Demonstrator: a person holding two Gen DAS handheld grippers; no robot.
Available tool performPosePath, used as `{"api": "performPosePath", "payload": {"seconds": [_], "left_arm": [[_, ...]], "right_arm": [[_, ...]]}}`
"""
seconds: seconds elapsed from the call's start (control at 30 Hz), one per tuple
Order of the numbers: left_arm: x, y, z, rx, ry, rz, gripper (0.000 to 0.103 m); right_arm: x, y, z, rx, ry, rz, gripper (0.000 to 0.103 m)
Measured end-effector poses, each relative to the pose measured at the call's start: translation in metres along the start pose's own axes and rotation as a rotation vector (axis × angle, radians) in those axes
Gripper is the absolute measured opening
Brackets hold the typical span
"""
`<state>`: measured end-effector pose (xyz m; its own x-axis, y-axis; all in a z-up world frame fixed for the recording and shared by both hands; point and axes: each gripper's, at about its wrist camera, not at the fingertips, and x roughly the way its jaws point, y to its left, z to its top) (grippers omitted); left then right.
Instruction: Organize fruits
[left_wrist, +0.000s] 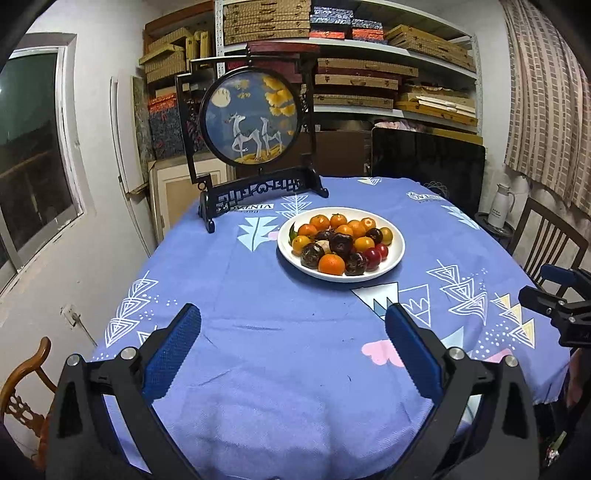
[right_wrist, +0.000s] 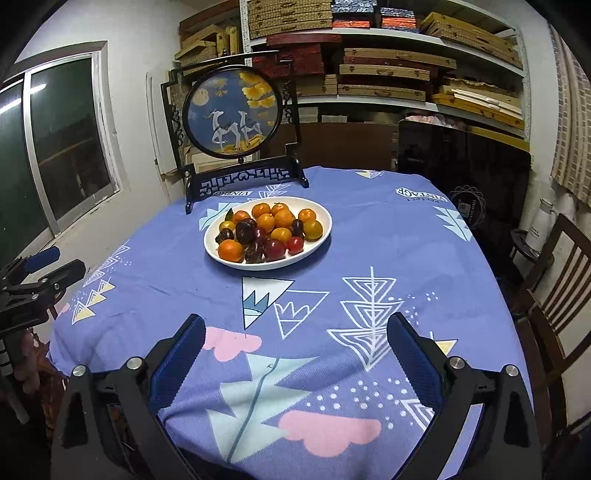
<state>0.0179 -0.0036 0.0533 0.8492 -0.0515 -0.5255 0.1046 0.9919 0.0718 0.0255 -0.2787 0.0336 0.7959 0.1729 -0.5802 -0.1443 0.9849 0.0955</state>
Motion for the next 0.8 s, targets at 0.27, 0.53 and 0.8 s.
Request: {"api": "performPosePath", "payload": {"seconds": [0.27, 0.53, 0.8], "left_arm": [[-0.007, -0.006, 0.001, 0.018, -0.023, -0.007, 0.098], [0.004, 0.003, 0.0, -0.02, 0.023, 0.005, 0.098], [0.011, 0.006, 0.0, -0.021, 0.031, 0.032, 0.098]], "right_arm": [[-0.007, -0.001, -0.004, -0.001, -0.006, 0.0, 0.099], [-0.006, -0.002, -0.004, 0.009, 0.003, 0.0, 0.099], [-0.002, -0.005, -0.004, 0.017, 0.012, 0.003, 0.099]]}}
